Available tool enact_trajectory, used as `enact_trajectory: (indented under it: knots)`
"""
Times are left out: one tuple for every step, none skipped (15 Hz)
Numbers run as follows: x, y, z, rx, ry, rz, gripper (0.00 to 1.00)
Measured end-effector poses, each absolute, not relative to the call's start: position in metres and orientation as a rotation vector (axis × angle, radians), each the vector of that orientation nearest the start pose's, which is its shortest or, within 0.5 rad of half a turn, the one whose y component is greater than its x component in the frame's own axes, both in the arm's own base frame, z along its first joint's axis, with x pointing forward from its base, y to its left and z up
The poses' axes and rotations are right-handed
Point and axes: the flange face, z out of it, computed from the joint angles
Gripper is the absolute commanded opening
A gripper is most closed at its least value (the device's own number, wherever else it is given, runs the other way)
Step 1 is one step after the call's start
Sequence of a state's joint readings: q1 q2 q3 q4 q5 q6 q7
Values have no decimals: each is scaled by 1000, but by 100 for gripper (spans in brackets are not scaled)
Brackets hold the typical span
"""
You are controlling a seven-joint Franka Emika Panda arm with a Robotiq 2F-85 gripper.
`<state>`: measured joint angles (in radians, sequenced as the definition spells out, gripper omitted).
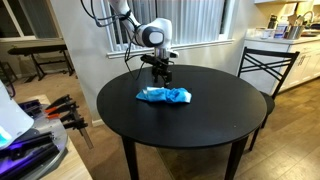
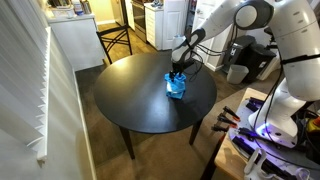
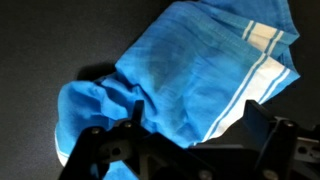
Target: Use the towel to wipe the table
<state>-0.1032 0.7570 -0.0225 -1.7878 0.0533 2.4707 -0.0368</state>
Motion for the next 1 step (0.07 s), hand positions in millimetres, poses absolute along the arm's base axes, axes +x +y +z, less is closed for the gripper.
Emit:
enact_trajectory:
  knots:
    - [636,-80,122,-3111,197,112,100]
